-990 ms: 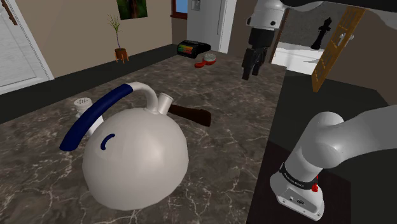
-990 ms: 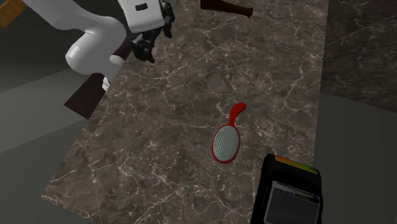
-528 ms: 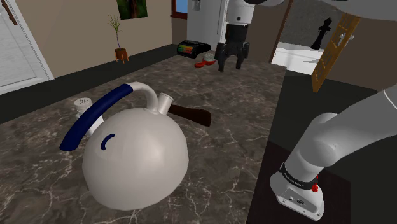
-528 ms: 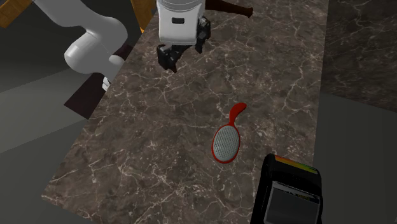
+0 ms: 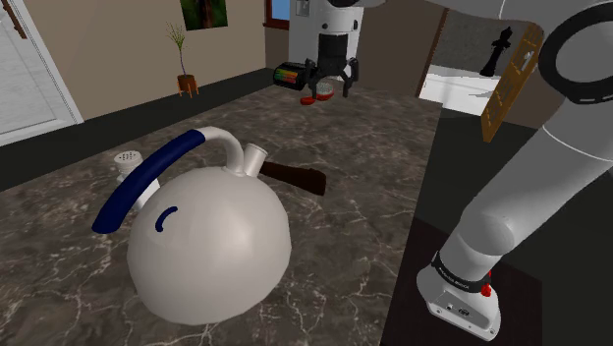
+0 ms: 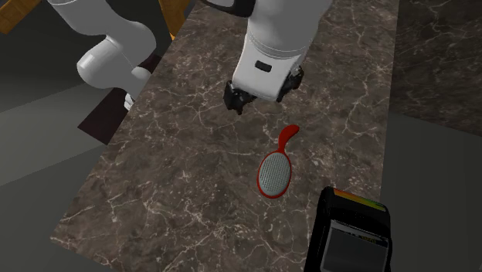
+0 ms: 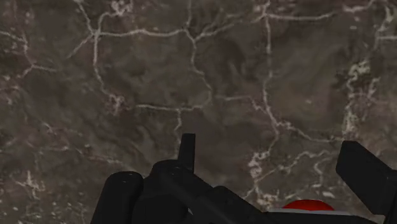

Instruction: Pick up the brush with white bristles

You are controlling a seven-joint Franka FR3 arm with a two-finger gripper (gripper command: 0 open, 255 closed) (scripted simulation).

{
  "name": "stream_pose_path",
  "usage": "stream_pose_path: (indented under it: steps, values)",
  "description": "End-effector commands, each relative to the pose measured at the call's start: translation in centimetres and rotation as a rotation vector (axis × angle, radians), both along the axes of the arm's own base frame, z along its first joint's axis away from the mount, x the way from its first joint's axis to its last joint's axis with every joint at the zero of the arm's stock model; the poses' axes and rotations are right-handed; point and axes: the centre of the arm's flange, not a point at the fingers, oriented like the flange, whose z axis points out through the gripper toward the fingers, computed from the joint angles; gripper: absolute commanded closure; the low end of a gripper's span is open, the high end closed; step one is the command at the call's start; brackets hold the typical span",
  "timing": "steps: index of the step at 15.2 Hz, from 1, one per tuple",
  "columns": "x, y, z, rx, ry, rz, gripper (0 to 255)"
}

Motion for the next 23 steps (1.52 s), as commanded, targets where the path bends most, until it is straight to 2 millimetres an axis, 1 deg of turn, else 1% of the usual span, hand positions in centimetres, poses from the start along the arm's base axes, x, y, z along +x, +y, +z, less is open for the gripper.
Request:
stream_pose_path:
  steps: [1,4,7,8,15,17,18,23]
  values:
    - [2.5,-1.2,0.0,-0.021,0.011,-0.098,0]
    - [5.8,-3.5,-0.1,-0.051,0.028,-0.236,0]
    - [8.9,-6.2,-0.3,-0.082,0.044,-0.375,0]
    - [9.3,-6.6,-0.3,-0.086,0.046,-0.395,0]
    - [9.3,-6.6,-4.0,-0.086,0.046,-0.395,0]
    - [9.3,-6.6,-4.3,-0.086,0.046,-0.395,0]
    - [9.2,-6.6,-4.3,-0.086,0.046,-0.395,255]
    - [9.2,-6.6,-4.3,-0.086,0.046,-0.395,255]
